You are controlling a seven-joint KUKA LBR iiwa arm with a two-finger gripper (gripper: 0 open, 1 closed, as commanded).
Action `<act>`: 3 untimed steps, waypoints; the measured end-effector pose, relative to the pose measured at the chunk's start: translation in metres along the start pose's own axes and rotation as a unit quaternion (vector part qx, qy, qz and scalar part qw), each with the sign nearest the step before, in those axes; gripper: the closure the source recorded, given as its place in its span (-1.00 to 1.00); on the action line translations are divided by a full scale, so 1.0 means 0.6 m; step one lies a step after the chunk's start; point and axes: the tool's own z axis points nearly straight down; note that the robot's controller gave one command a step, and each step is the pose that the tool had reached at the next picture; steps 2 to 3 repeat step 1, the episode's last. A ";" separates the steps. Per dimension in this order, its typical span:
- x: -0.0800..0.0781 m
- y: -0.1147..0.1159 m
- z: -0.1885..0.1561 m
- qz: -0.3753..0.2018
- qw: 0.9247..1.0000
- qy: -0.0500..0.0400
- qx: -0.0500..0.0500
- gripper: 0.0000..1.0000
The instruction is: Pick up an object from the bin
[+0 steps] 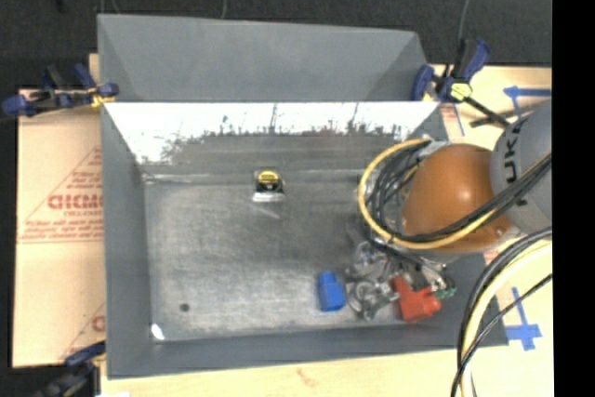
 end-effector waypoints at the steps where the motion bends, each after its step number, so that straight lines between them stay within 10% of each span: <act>1: -0.008 -0.030 -0.241 -0.076 0.997 0.005 -0.002 1.00; 3: -0.008 -0.030 -0.241 -0.076 0.997 0.005 -0.002 1.00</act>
Offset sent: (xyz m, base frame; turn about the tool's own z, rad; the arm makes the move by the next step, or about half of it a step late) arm 0.0048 -0.0137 0.1402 -0.1547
